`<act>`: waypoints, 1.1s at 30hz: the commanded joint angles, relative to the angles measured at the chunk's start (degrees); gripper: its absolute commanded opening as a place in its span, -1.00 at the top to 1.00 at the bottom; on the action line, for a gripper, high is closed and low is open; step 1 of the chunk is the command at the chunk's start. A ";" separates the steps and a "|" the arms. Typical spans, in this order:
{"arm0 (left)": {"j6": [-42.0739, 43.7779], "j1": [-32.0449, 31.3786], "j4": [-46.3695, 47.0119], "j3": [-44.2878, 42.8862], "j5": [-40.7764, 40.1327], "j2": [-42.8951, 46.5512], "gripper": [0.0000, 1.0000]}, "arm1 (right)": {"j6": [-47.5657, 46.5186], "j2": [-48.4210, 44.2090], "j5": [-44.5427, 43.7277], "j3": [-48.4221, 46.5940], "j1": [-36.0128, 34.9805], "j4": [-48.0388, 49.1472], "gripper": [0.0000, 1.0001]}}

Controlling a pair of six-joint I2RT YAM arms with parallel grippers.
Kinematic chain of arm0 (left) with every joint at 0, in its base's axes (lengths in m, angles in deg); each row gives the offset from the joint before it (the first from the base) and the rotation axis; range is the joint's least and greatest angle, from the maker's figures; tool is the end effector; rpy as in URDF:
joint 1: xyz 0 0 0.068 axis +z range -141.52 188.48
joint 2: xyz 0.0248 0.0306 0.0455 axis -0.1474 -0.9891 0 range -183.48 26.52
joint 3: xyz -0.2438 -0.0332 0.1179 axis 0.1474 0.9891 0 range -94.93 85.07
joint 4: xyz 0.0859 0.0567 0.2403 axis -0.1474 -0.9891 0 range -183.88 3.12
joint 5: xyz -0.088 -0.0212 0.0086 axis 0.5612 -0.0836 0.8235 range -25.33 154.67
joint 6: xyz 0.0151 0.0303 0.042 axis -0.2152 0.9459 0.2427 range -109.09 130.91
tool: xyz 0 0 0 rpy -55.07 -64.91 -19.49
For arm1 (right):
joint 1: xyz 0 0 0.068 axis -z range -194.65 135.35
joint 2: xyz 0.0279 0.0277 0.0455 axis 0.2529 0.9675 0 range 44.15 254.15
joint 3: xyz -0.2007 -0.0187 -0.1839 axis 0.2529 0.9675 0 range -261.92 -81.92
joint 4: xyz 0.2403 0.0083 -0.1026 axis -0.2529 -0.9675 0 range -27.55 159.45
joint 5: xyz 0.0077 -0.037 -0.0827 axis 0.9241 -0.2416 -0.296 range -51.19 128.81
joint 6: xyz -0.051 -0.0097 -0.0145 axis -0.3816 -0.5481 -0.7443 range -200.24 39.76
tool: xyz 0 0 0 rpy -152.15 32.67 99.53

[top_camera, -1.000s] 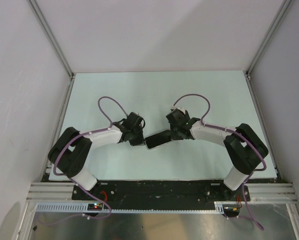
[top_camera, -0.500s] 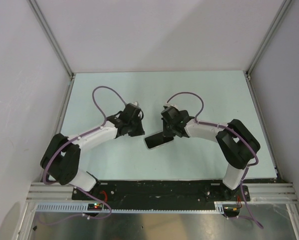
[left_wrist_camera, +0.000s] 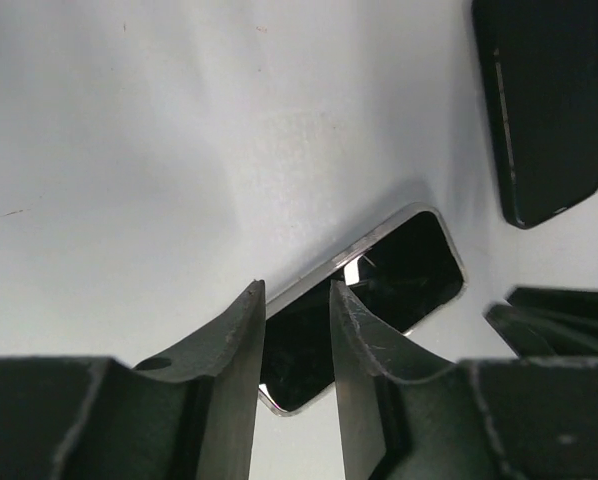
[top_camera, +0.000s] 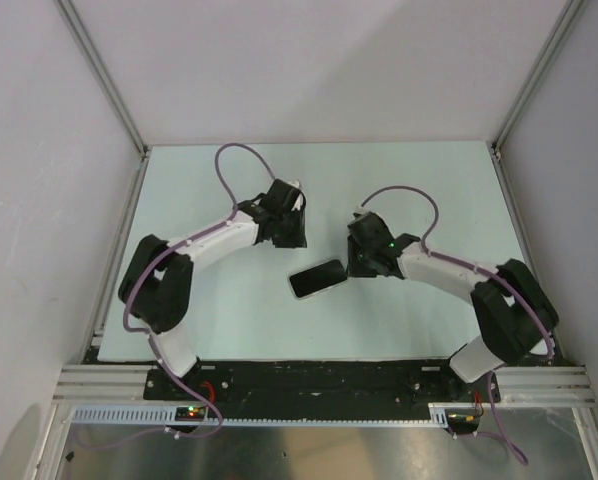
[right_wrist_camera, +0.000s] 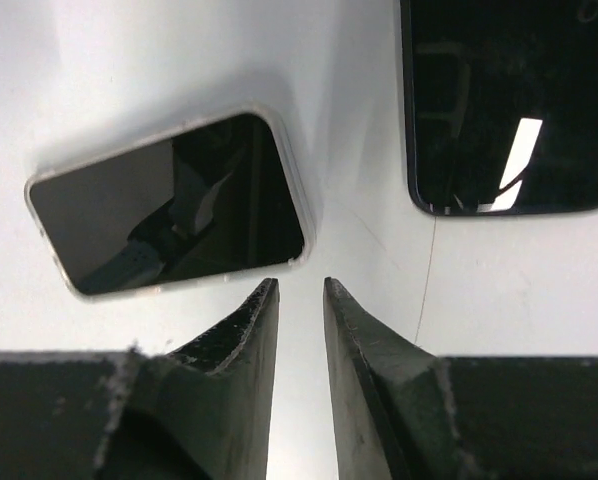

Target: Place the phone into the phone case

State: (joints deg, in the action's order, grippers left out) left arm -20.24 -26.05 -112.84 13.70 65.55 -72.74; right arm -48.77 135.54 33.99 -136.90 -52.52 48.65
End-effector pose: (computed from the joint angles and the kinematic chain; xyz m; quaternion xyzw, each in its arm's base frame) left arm 0.3060 -0.2112 0.2241 0.0304 0.9501 -0.1744 0.2567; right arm 0.2533 0.1931 0.1883 -0.0417 0.9577 0.1272 0.2549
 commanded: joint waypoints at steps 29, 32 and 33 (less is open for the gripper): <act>-0.17 0.80 -4.34 -10.91 0.39 -17.08 0.60 | 9.35 17.61 9.47 -6.38 3.31 14.61 0.56; -0.99 1.53 -4.58 -12.51 0.09 -18.21 0.60 | 8.52 20.22 9.65 -9.98 4.32 13.98 0.55; -1.27 1.77 -4.65 -12.89 -0.09 -18.40 0.61 | 8.13 21.10 9.74 -10.86 4.66 13.79 0.55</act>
State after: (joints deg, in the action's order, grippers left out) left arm -19.06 -23.71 -117.54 3.56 62.47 -89.64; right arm -38.70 151.46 45.95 -143.98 -49.06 61.94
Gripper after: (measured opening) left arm 0.198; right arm 0.218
